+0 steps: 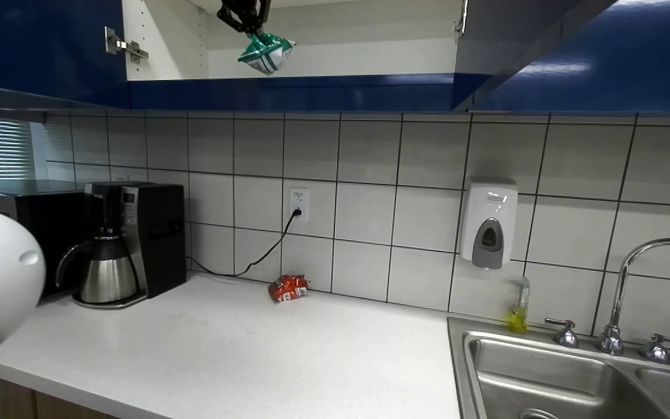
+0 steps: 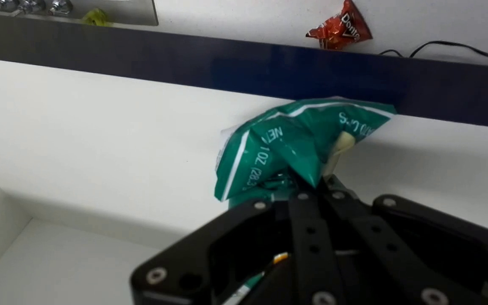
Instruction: Put the green packet in the open upper cabinet.
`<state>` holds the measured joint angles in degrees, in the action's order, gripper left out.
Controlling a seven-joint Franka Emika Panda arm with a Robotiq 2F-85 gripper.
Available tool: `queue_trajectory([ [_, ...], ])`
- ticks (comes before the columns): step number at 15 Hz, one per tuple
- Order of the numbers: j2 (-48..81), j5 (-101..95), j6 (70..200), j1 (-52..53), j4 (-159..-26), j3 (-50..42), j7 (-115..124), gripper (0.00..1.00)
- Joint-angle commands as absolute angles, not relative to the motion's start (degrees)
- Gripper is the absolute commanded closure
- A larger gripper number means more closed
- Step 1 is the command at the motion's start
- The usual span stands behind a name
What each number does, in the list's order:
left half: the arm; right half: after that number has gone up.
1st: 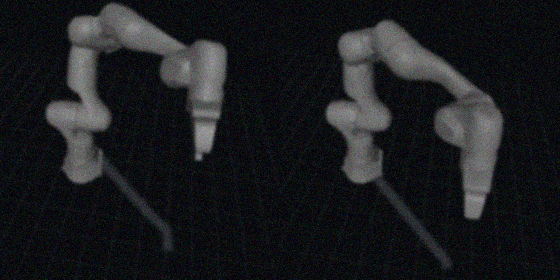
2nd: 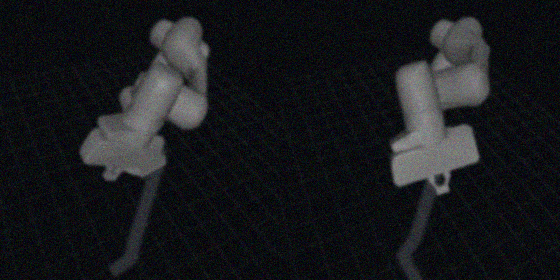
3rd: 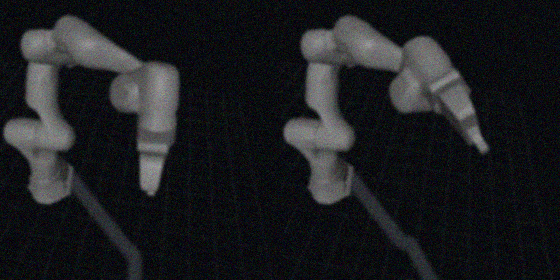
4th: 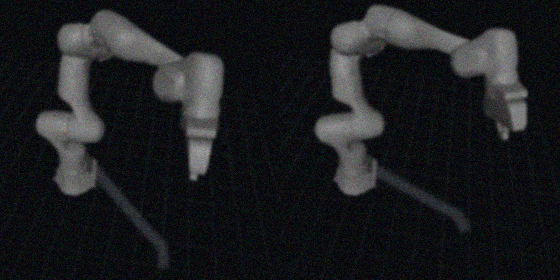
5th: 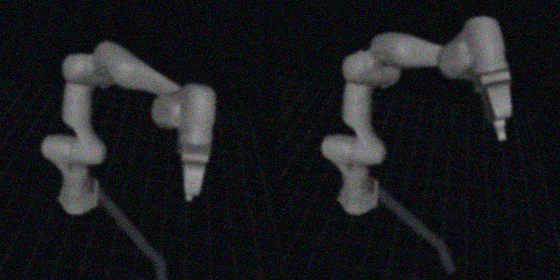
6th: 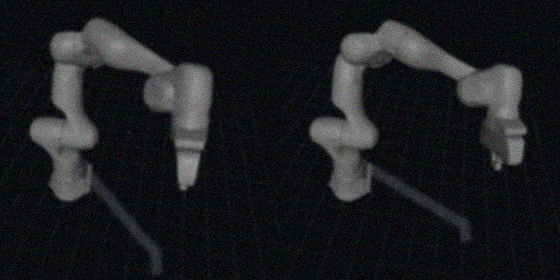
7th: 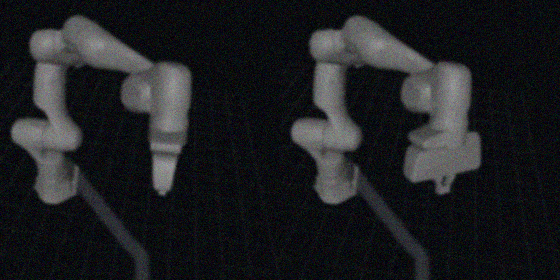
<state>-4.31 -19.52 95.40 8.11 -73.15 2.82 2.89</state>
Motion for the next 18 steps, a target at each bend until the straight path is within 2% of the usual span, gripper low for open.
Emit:
queue_trajectory([
  [1, -2.6, -19.8, 97.8, 7.6, -72.5, 1.8, 0.8, 1.0],
  [15, 3.3, -18.7, 104.0, 7.8, -70.3, -0.7, -1.6, 1.0],
  [16, 3.4, -18.8, 103.9, 7.9, -70.2, -0.7, -1.5, 0.74],
  [17, 3.4, -18.8, 103.8, 7.9, -70.2, -0.7, -1.5, 0.73],
  [18, 3.3, -18.8, 103.8, 7.9, -70.4, -0.7, -1.4, 0.66],
])
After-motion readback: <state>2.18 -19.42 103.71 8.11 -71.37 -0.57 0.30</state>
